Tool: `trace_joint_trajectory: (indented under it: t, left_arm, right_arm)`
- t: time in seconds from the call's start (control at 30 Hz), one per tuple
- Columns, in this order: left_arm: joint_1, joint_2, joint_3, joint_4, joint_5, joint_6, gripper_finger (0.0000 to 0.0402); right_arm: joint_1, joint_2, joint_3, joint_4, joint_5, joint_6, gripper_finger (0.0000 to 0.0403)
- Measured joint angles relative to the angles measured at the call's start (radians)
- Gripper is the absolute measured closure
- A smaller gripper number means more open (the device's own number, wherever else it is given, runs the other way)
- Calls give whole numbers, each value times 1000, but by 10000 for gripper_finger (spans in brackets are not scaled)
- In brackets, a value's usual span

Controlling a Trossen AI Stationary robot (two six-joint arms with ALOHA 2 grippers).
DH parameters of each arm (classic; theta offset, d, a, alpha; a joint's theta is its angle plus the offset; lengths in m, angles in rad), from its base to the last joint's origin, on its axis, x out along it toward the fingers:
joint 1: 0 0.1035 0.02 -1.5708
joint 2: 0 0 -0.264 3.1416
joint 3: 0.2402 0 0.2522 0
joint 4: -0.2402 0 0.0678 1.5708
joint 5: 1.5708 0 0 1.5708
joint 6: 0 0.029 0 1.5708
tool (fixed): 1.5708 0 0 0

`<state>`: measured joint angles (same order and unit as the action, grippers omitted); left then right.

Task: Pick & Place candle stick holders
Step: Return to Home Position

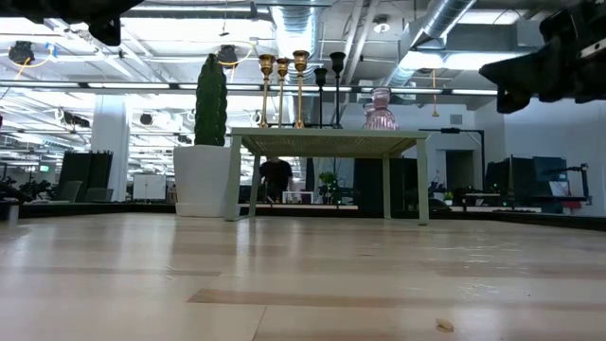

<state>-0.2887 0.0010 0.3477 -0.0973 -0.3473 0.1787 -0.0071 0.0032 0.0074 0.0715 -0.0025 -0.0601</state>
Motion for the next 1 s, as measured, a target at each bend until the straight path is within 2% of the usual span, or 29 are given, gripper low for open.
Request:
trace_joint_trajectory:
  t: [0.43,0.67,1.0]
  left_arm:
    - [0,0,-135,1,15,-59,394]
    - [0,0,-235,23,227,-107,394]
    - [0,0,-295,41,250,-109,394]
  right_arm:
    - [0,0,-1,-57,3,16,403]
    - [-1,0,-1,-58,3,5,403]
    - [-1,3,-2,-58,3,-2,403]
